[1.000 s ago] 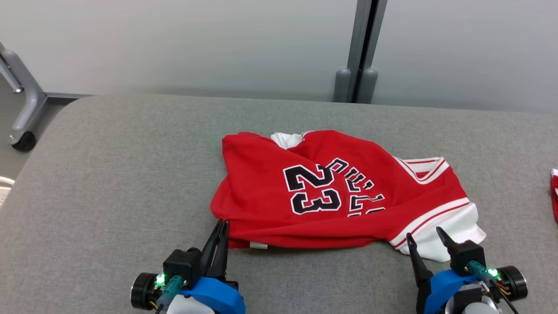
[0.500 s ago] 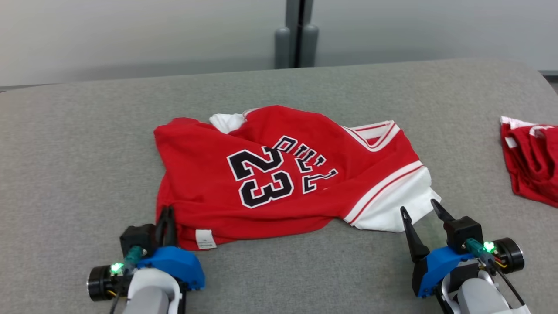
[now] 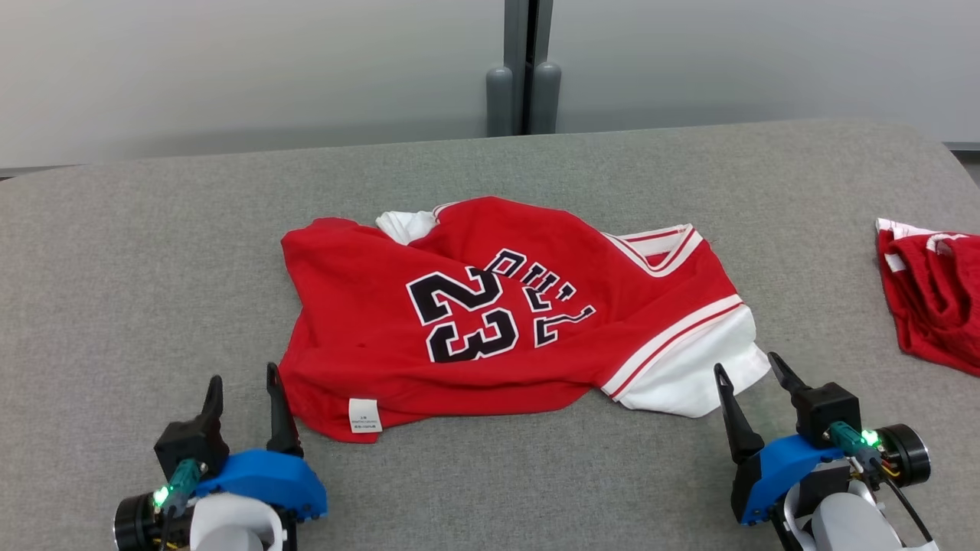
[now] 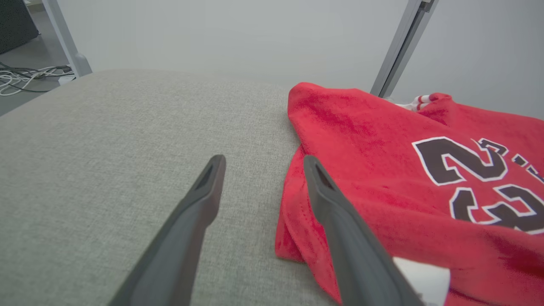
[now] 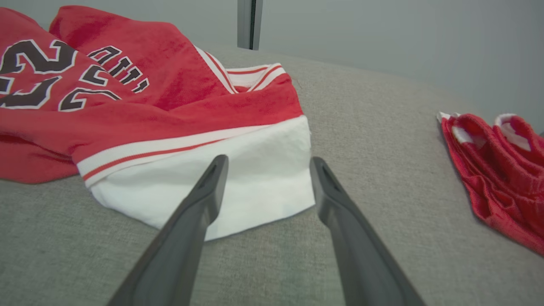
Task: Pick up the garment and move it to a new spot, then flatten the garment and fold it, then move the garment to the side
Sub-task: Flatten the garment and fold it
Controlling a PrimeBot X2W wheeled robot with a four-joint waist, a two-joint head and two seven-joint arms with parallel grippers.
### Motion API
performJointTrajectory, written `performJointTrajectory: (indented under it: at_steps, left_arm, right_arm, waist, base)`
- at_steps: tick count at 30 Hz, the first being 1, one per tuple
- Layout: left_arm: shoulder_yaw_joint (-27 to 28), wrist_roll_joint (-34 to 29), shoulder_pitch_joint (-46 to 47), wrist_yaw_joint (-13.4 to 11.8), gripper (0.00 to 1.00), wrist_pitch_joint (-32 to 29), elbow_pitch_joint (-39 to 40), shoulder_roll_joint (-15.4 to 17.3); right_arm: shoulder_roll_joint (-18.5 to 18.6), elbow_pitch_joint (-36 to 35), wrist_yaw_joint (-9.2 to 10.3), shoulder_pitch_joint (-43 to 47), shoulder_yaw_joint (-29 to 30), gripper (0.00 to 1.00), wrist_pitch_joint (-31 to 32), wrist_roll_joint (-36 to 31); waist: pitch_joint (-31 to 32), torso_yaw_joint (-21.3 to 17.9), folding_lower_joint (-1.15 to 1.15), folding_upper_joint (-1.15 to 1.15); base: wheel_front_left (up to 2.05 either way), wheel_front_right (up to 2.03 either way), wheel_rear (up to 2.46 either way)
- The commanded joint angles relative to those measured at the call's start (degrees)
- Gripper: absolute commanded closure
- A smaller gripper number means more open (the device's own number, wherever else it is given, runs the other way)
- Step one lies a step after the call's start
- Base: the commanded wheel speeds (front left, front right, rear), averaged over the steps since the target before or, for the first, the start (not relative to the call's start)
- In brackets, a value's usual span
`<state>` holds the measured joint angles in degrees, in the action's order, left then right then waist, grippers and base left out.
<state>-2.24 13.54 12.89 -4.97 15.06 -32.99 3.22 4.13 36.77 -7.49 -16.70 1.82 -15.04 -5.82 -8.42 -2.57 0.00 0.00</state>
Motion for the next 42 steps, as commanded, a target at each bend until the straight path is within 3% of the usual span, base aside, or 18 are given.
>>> performJointTrajectory:
  at_steps: [1,7,14,18,19,20,21,22,23,35,42]
  left_arm:
    - [0.0,-0.1,-1.5,0.9,0.00,0.2,0.4,-0.2]
    - [-3.4,3.1,-4.0,3.8,0.00,0.2,-1.4,-0.3]
    - [-5.8,7.2,-1.8,3.2,0.00,0.2,-3.9,-0.3]
    - [-6.6,8.7,-0.8,4.1,0.00,0.2,-4.6,-0.3]
    - [-6.6,8.9,-0.6,4.3,0.20,0.2,-4.5,-0.3]
    - [-6.8,9.0,-0.5,4.4,0.57,0.2,-4.7,-0.3]
    - [-6.8,9.0,-0.5,4.4,0.57,0.2,-4.7,-0.3]
    - [-6.7,9.2,-0.5,4.5,0.75,0.2,-4.4,-0.3]
    - [-6.8,9.4,-0.6,4.5,1.00,0.2,-4.3,-0.3]
    - [-10.6,9.1,-4.5,7.9,1.00,0.2,1.7,-0.4]
    - [-9.8,7.1,-6.8,10.7,1.00,0.2,4.9,-0.1]
  right_arm:
    - [-0.1,0.0,0.00,0.6,0.0,0.00,-0.2,0.1]
    - [-0.4,0.0,-0.01,0.5,-0.3,0.00,-0.2,-0.1]
    - [0.4,0.0,-0.01,-0.4,-0.7,0.00,-0.2,0.0]
    - [0.8,0.1,-0.01,-0.5,-0.8,0.00,-0.2,0.2]
    - [0.9,0.2,-0.01,-0.6,-0.7,0.00,-0.2,0.2]
    - [1.0,0.2,-0.01,-0.6,-0.7,0.00,-0.2,0.2]
    - [1.0,0.2,-0.01,-0.6,-0.7,0.00,-0.2,0.2]
    - [1.0,0.2,-0.01,-0.6,-0.7,0.00,-0.2,0.2]
    - [1.0,0.2,-0.01,-0.5,-0.6,0.00,-0.2,0.2]
    - [0.2,1.4,-0.01,2.7,1.5,0.00,-0.2,-0.7]
    - [-0.6,2.3,-0.01,4.4,2.2,0.00,-0.2,-1.1]
  waist:
    - [0.2,0.3,0.00,0.00]
    - [0.3,0.9,0.00,0.00]
    - [-0.9,-0.1,0.00,0.00]
    - [-1.5,-0.6,0.00,0.00]
    - [-1.5,-0.7,0.00,0.00]
    - [-1.5,-0.8,0.00,0.00]
    - [-1.5,-0.8,0.00,0.00]
    - [-1.5,-0.8,0.00,0.00]
    - [-1.5,-0.8,0.00,0.00]
    - [3.6,3.8,0.00,0.00]
    - [6.6,5.9,0.00,0.00]
  base:
    - [0.00,0.00,0.00]
    - [0.00,0.00,0.00]
    - [0.00,0.00,0.00]
    - [0.00,0.00,0.00]
    - [0.00,0.00,0.00]
    - [0.00,0.00,0.00]
    - [0.00,0.00,0.00]
    - [0.00,0.00,0.00]
    - [0.00,0.00,0.00]
    - [0.00,0.00,0.00]
    - [0.00,0.00,0.00]
